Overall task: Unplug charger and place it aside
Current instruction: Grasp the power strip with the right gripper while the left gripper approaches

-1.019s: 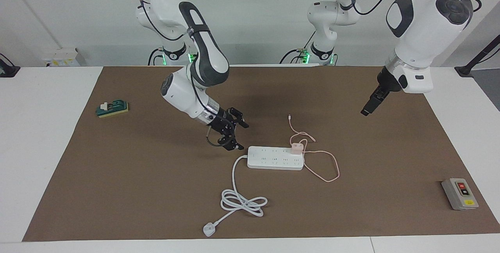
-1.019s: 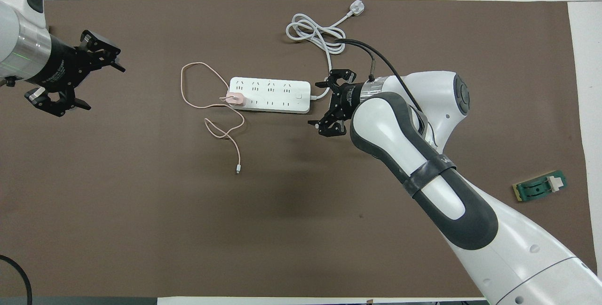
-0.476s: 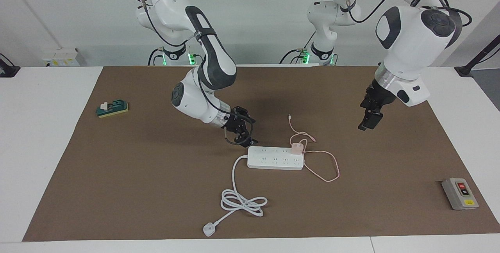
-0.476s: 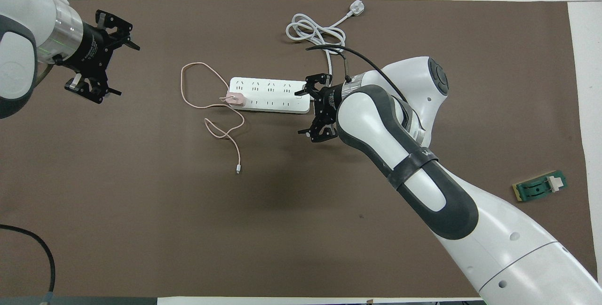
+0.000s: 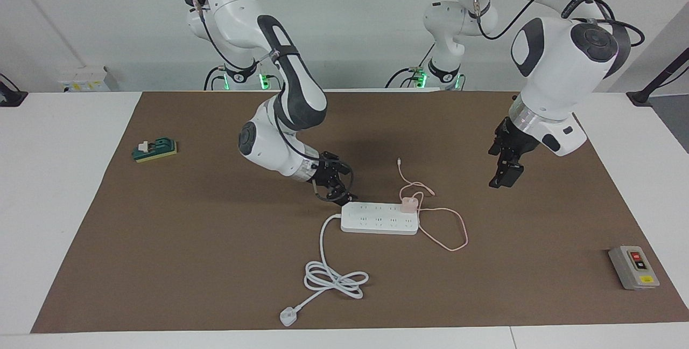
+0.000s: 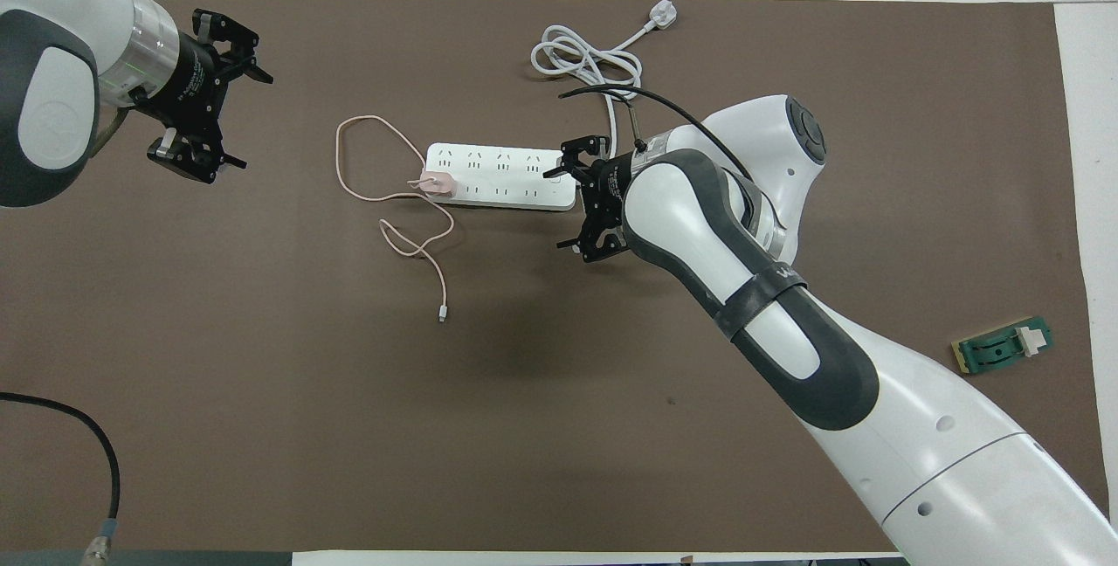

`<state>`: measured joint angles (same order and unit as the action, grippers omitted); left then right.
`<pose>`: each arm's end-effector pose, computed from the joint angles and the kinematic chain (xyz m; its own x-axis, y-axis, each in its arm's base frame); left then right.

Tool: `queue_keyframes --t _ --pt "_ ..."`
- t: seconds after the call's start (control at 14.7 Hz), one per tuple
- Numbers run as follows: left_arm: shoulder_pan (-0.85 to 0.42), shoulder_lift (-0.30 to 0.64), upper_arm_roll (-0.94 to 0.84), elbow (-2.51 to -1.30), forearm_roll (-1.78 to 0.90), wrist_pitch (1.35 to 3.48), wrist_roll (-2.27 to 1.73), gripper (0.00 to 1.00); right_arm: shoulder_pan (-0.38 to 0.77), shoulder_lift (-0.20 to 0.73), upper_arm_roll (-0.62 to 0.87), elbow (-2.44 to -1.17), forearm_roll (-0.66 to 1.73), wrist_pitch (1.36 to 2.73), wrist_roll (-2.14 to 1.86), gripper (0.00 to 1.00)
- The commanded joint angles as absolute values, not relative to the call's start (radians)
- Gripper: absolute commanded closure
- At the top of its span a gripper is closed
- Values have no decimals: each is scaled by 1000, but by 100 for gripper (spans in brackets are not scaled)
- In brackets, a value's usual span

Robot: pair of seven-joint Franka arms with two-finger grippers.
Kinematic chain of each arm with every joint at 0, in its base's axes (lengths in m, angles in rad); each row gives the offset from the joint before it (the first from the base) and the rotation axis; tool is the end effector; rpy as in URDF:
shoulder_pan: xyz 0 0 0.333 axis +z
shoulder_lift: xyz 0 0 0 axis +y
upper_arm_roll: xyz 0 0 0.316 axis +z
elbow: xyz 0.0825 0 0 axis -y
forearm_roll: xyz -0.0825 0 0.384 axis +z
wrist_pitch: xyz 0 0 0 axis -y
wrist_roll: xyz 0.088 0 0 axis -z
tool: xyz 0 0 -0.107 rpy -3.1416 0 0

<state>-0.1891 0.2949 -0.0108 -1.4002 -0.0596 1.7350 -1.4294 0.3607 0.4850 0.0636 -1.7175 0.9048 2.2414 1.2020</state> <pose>0.6403 -0.1343 0.5424 0.3269 0.9434 -0.0560 0.9447 -0.3245 0.0480 0.6101 0.2957 0.3207 0.1845 -0.7199 -0.6691 -0.9810 -0.1769 -0.0801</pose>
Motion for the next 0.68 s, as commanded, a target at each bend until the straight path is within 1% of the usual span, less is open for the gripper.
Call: queue_keyframes --t 0.0,0.14,0.2,0.34,0.48,0.61 --pt "-202 331 2 -1376 -25 1741 -1524 0 364 544 64 -1654 884 2232 1207 0" --pt "-209 345 -2 -1376 -5 1743 -1535 0 350 644 66 -1535 801 2215 1209 0" --pt "-206 347 -2 -1376 -6 1743 -1534 0 348 669 66 -1496 790 2198 1210 0" --pt "-204 359 -2 -1373 -6 1746 -1526 0 338 678 66 -1474 790 2175 1212 0" --pt "-207 385 -2 -1364 -6 1772 -1532 0 334 695 66 -1438 792 2190 1226 0" --pt "-206 391 -2 -1365 -6 1789 -1523 0 336 701 66 -1437 793 2203 1226 0"
